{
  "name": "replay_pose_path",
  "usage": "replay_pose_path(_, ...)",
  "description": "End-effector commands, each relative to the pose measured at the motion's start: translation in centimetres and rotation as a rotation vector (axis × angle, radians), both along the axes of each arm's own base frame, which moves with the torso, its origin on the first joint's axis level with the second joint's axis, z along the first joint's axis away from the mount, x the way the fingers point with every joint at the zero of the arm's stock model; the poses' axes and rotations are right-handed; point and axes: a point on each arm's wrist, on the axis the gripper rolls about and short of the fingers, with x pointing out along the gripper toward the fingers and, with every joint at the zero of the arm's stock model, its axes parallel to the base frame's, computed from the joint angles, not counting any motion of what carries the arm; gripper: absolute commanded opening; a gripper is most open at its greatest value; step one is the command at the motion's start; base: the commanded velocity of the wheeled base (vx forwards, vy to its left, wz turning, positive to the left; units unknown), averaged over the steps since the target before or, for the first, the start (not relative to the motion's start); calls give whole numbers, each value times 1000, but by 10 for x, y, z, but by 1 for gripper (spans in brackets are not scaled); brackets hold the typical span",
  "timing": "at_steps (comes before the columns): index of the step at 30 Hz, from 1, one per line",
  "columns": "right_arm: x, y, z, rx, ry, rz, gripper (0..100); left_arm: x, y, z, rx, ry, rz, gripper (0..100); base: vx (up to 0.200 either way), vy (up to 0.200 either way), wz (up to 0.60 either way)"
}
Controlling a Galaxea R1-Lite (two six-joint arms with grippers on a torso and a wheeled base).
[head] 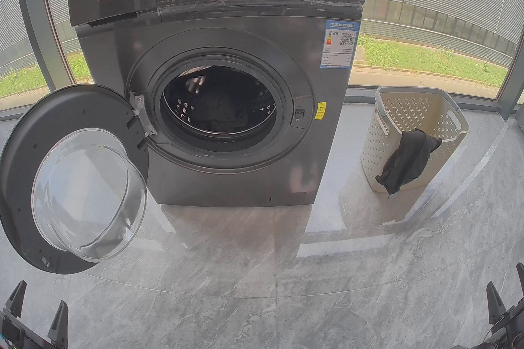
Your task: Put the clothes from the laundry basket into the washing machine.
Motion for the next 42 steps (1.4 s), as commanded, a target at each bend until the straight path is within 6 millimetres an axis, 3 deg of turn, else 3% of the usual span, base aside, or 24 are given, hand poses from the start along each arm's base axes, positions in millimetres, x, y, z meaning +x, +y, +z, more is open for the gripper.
replay_pose_path(1,0,0,-5,0,6,-1,100,0,0,-5,-10,6,-1,100,0,-200,0)
replay_pose_path(35,0,0,-5,0,6,-1,100,0,0,-5,16,7,-5,100,0,-200,0)
replay_pose_path(42,0,0,-5,0,6,-1,100,0,0,-6,19,8,-5,100,0,0,0)
